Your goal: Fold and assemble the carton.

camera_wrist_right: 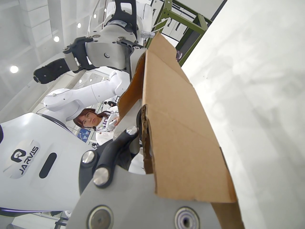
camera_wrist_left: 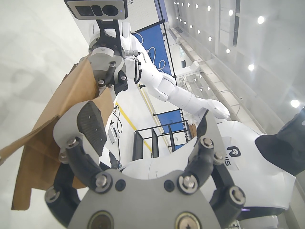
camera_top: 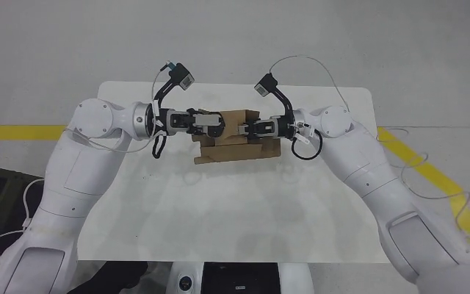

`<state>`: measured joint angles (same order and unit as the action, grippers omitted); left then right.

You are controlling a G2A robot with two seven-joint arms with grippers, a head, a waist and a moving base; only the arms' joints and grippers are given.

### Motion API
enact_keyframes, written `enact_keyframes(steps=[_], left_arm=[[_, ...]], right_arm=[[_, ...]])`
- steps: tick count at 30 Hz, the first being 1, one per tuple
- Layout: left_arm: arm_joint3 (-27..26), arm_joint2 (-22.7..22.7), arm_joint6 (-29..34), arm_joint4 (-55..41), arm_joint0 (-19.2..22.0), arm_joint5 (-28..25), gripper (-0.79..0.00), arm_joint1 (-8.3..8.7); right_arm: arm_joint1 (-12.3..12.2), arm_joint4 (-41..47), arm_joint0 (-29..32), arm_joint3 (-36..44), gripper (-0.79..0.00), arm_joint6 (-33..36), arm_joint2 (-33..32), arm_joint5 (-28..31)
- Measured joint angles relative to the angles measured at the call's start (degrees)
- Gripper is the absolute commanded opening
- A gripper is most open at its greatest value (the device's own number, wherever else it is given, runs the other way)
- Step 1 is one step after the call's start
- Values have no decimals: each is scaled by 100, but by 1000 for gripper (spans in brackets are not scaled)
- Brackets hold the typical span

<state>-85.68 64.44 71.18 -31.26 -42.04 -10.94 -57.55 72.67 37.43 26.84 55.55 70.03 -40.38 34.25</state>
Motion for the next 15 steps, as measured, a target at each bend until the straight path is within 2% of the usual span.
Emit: enact_keyframes(steps=[7,15], left_arm=[[-103,87,-61,128,-53,-6,0,19],[115,377,-89,89,-68,-25,0,67]], right_arm=[[5,-42,-9,-31,-785,15,-52,-15],[-71,-28,67,-54,-785,3,-279,-4]])
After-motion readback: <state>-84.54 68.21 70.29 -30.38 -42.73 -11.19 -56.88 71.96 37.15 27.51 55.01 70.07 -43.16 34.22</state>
